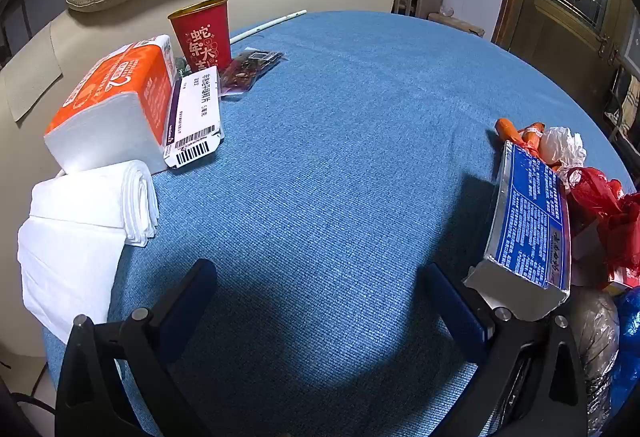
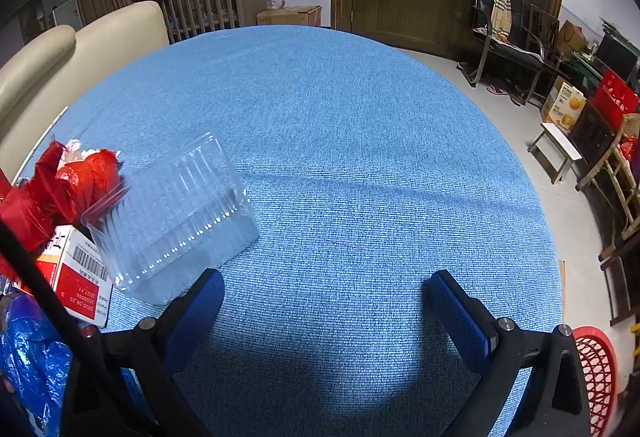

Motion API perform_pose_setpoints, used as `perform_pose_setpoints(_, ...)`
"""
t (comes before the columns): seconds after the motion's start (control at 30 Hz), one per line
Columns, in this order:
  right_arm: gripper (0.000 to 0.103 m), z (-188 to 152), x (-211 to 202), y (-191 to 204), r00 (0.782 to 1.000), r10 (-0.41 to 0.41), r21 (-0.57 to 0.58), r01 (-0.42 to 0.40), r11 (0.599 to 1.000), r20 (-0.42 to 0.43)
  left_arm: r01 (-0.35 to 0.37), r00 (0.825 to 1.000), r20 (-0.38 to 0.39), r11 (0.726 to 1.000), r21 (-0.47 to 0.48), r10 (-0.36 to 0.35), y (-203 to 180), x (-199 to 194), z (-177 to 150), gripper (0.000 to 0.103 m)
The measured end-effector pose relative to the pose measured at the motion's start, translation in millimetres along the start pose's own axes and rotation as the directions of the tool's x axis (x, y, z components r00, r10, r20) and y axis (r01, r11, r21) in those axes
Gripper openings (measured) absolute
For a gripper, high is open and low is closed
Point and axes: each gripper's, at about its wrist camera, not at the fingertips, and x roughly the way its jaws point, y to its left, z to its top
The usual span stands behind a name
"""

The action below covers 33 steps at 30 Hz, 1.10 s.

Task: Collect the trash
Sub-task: 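Move both tools toward the pile of bags on the table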

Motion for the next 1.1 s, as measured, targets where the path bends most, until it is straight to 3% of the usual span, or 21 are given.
perform_pose_setpoints(0.87, 0.103, 0.1, -0.2, 0.0, 1.000, 0.000, 0.000, 0.000, 1.000, 0.001, -0.003, 1.000, 0.001, 1.000, 0.004, 0.003, 1.2, -4.0, -2.7, 0.103)
perform_pose_setpoints(1.1, 0.103, 0.2, -0.3, 0.0, 1.000, 0.000, 0.000, 0.000, 1.000, 0.001, 0.013, 0.994, 0.105, 0.999, 0.033, -0.017, 10.5, -51.8, -12.5, 0.103)
